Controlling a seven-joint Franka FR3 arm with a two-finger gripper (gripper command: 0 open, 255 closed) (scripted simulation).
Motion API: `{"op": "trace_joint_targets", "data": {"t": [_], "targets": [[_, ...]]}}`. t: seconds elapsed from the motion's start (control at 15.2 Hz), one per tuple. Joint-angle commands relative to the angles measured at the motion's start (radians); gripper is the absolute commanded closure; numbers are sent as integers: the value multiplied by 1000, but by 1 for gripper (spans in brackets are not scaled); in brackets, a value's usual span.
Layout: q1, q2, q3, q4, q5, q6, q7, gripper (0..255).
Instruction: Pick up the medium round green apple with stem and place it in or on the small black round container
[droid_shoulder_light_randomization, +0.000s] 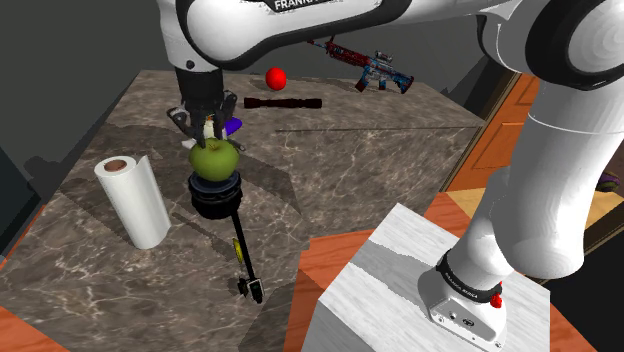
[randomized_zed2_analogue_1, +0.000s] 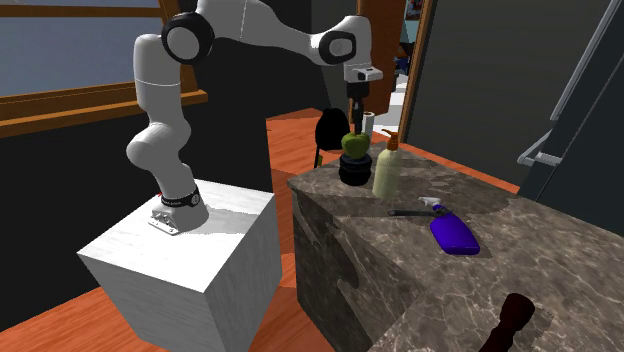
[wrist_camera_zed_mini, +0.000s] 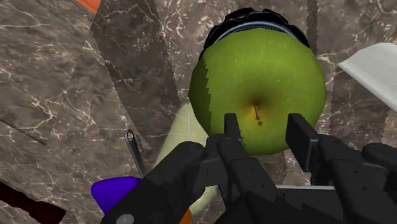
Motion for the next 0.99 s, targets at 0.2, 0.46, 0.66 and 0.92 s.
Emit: {"op": "trace_joint_targets", "data": {"t": [0.2,0.46,0.66,0.92], "targets": [[0,1,0,-1,0,0,0,0],[7,-15,5,78,7,-94,-6,0],[9,-17,7,101,9,-119,-8,0],[9,-17,7,101,9,-119,-8,0]]}}
